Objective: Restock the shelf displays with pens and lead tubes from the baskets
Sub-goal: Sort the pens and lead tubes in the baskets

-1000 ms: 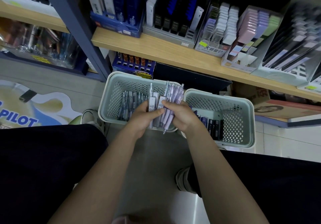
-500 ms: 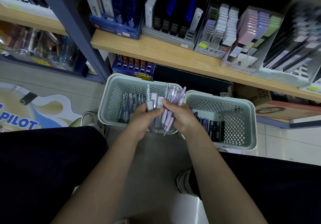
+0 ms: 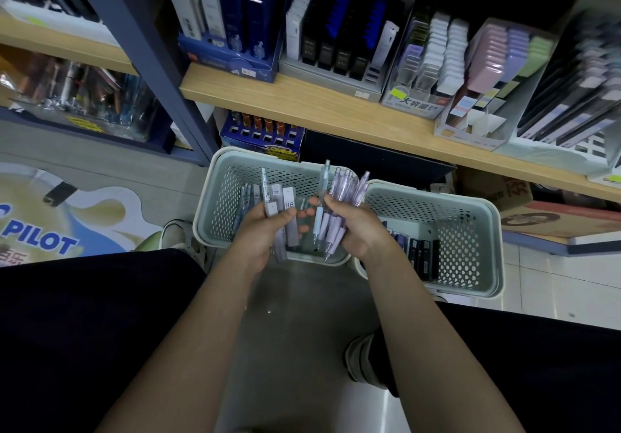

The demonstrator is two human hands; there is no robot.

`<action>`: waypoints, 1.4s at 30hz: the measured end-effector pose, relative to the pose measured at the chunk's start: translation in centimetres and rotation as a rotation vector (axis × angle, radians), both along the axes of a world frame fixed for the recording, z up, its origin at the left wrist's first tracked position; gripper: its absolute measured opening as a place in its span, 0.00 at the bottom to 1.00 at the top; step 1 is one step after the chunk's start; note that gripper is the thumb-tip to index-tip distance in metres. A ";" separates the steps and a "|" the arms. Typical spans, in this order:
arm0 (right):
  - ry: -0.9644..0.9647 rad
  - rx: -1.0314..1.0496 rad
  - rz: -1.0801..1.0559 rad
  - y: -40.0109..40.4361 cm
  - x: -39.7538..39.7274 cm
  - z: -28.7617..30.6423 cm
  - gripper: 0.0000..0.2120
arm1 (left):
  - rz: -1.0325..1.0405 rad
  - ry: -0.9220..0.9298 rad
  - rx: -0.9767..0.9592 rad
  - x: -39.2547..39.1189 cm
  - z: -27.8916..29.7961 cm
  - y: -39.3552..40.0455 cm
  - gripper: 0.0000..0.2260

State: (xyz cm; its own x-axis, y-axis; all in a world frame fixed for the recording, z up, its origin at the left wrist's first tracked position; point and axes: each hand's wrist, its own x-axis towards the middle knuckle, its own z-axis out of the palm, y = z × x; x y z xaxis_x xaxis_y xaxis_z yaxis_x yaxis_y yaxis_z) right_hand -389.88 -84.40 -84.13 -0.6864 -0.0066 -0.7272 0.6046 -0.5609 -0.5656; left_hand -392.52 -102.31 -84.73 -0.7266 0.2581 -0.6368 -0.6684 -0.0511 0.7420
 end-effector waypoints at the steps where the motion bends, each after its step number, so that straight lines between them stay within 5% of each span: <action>1: 0.002 -0.019 -0.008 -0.1 -0.1 -0.3 0.10 | 0.011 -0.011 0.000 -0.1 -0.1 -0.2 0.08; 14: -0.255 0.235 0.115 -2.0 -3.1 -5.1 0.04 | 0.053 -0.045 -0.024 -0.4 -2.1 -2.2 0.09; 21: -0.243 0.283 0.144 -2.2 -2.6 -6.2 0.05 | 0.045 -0.025 -0.023 -0.4 -2.7 -2.5 0.07; 25: -0.249 0.303 0.130 -2.5 -2.1 -6.9 0.15 | 0.067 -0.012 -0.024 -0.2 -2.7 -2.4 0.06; 32: -0.235 0.348 0.141 -3.3 -2.4 -7.6 0.07 | 0.070 -0.018 -0.041 -0.2 -2.8 -3.3 0.11; 42: -0.076 0.293 0.219 -3.6 -2.4 -6.2 0.05 | 0.055 -0.059 -0.037 -0.4 -2.7 -3.2 0.07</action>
